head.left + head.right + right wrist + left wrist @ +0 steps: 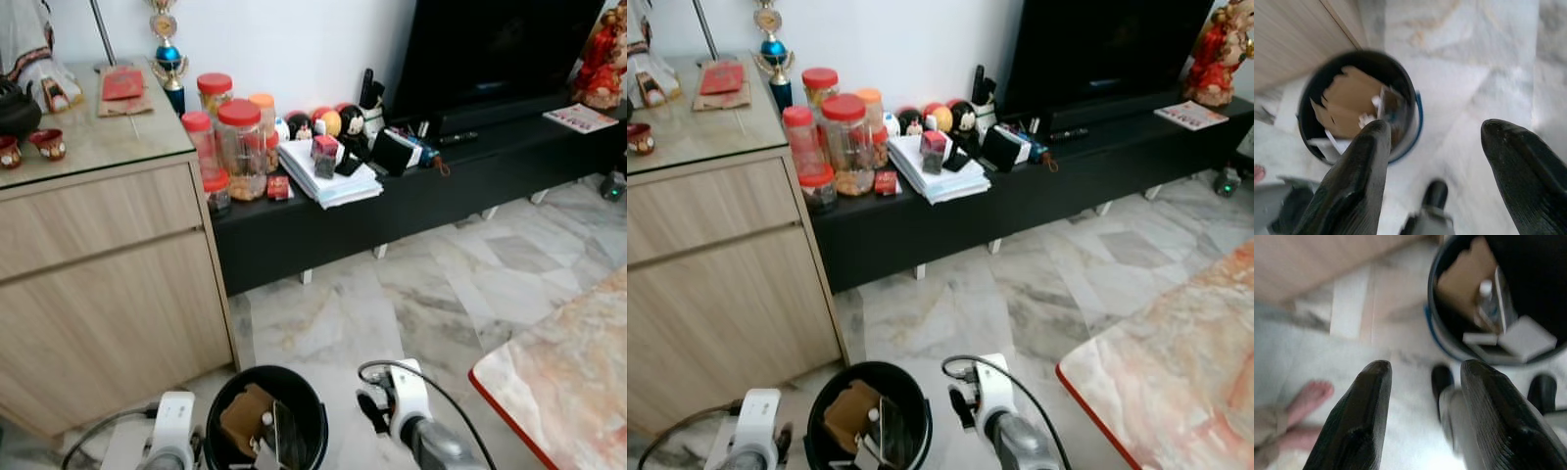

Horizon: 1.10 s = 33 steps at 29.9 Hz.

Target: Picking trash to rubbish bin

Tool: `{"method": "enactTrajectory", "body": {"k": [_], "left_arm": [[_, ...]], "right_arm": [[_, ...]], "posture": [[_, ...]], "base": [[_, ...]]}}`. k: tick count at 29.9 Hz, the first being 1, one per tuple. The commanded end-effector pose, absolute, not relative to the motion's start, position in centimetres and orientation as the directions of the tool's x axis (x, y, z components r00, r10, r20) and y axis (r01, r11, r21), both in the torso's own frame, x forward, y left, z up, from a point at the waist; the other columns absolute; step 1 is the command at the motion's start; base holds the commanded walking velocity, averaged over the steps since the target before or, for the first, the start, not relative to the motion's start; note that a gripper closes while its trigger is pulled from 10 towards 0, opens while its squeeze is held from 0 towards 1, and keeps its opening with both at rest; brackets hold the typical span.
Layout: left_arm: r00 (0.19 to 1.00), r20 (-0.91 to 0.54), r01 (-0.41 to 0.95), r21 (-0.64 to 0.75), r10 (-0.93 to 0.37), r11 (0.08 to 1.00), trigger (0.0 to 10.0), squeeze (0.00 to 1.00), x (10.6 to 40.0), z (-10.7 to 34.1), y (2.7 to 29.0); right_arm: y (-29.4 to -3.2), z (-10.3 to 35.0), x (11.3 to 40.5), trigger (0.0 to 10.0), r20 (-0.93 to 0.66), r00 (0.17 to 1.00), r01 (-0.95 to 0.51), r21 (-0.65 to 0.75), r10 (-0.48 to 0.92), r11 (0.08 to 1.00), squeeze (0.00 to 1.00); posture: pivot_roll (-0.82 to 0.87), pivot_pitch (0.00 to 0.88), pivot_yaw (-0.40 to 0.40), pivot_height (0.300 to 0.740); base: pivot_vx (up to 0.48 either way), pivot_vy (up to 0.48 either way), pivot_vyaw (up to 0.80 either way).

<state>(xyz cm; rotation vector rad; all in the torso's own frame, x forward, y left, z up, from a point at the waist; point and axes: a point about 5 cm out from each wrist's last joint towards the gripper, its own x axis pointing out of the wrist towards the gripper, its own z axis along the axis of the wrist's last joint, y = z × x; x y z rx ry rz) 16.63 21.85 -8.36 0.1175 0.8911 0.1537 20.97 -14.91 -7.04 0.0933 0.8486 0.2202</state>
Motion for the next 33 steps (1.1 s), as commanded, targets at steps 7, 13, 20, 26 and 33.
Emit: {"method": "enactTrajectory", "body": {"k": [7,13,20,26,33], "left_arm": [[0.571,-0.801,-0.105,0.147,0.181,0.983,10.0,0.0,14.3,-9.4,21.4],[0.594,-0.786,-0.103,0.134,0.169,0.986,10.0,0.0,15.2,-9.1,21.0],[0.627,-0.763,-0.093,0.131,0.16,0.987,10.0,0.0,16.9,-8.4,21.2],[0.63,-0.761,-0.091,0.128,0.157,0.988,10.0,0.0,17.0,-8.3,21.1],[0.612,-0.776,-0.088,0.126,0.153,0.988,10.0,0.0,16.3,-8.7,20.9]], "right_arm": [[-16.1,-8.1,19.0,10.0,-0.787,0.596,-0.082,0.134,0.156,0.988,0.0],[-16.3,-8.4,18.6,10.0,-0.796,0.587,-0.072,0.127,0.145,0.989,0.0],[-16.3,-8.1,19.1,10.0,-0.791,0.595,-0.074,0.12,0.141,0.99,0.0],[-16.2,-8.1,19.2,10.0,-0.788,0.598,-0.077,0.12,0.142,0.99,0.0],[-16.2,-8.1,19.1,10.0,-0.789,0.597,-0.082,0.118,0.144,0.99,0.0]], "posture": [[0.0,0.0,-0.06,0.74],[-0.01,0.0,-0.061,0.74],[-0.01,0.0,-0.057,0.74],[-0.01,0.0,-0.056,0.74],[-0.01,0.0,-0.057,0.74]], "base": [[0.0,0.0,0.0],[-0.212,0.0,0.0],[-0.278,0.0,0.0],[-0.301,0.0,0.0],[-0.3,0.0,0.0]]}}
